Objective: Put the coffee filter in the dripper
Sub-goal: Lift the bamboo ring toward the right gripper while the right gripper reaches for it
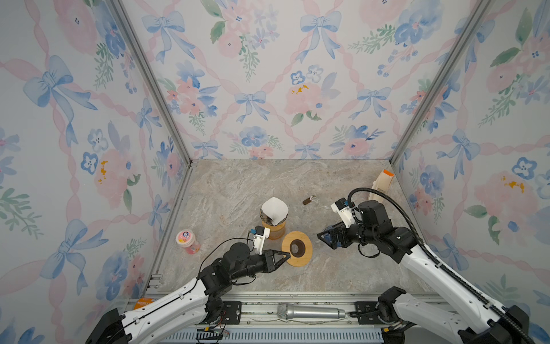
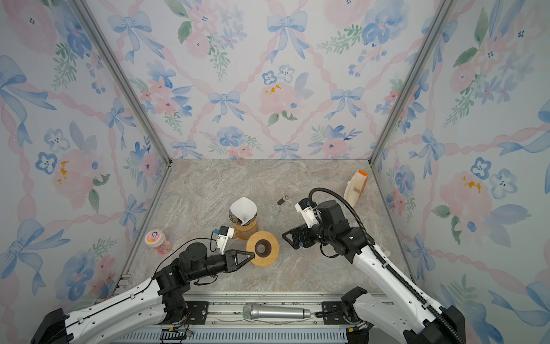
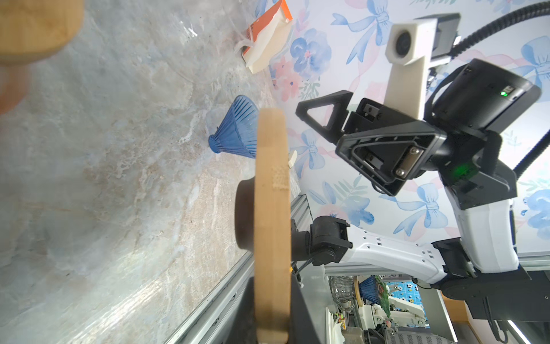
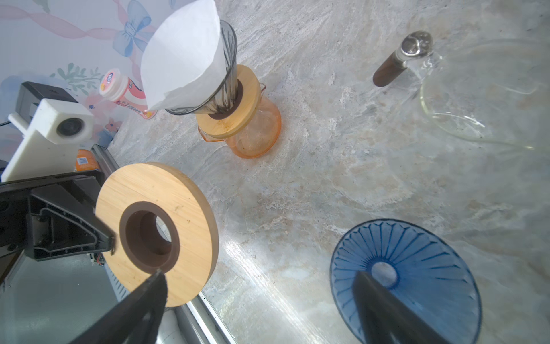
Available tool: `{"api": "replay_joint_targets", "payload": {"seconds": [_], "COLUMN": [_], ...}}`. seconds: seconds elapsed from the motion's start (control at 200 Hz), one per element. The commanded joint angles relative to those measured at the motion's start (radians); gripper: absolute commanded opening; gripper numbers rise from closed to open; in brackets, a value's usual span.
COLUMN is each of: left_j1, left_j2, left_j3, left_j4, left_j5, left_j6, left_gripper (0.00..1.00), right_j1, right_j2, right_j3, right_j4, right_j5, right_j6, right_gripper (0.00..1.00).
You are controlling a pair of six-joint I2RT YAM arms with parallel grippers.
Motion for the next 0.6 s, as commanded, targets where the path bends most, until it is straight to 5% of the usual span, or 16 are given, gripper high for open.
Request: {"api": "replay_joint_targets", "payload": {"seconds": [0.0, 0.595], "left_j1": [0.005, 0.176], "left_j2": [-0.001, 0.182], "left_j3": [0.094, 0.291], "left_j4": [-0.083, -0.028], "left_j5": [-0.001, 0.195], "left_j6": [0.100, 0.186], "left_gripper": [0.00, 0.00], "right_j1": [-0.012, -0.043], "right_j2": [0.012, 0.115], "right_j3": [0.038, 0.047], "right_j4": [0.043, 0.214], "right_j5": [-0.139, -0.408], "right_j6": [0.029, 0.110], "right_gripper": [1.00, 0.90]}}
